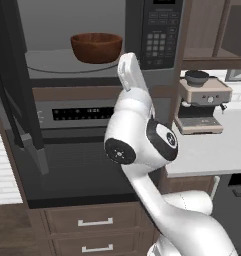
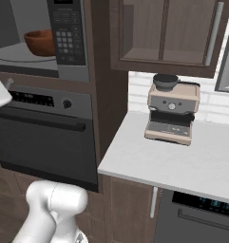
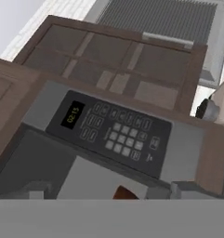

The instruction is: Open the microwave, place the bowl with waffle inside the microwave, then close the microwave door and turn it on.

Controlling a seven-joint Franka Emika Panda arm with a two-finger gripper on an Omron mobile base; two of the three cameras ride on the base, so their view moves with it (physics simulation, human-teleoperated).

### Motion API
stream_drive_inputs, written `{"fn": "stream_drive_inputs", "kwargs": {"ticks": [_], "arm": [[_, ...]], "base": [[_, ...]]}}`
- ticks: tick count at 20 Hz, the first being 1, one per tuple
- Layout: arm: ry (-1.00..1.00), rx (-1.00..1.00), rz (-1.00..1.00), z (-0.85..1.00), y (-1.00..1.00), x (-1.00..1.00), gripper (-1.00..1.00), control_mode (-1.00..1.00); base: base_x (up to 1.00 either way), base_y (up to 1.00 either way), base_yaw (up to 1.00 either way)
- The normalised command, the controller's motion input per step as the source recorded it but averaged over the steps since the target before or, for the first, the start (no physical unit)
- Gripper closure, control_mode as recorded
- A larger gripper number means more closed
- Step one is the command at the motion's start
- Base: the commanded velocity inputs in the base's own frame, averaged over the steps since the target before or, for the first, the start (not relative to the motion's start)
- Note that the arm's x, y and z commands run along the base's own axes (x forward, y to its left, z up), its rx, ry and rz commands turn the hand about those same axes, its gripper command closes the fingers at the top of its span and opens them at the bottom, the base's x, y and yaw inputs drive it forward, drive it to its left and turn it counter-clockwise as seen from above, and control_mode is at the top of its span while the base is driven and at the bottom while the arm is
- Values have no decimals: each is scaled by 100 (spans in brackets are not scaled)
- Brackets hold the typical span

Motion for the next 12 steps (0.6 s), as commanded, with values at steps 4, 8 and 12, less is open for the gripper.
{"fn": "stream_drive_inputs", "kwargs": {"ticks": [4,8,12], "arm": [[6,-10,-7,-41,0,-98,-100,-100],[18,-16,-11,-52,0,-71,-100,-100],[1,-9,-9,-54,1,-42,-100,-100]], "base": [[0,0,0],[0,0,0],[0,0,0]]}}
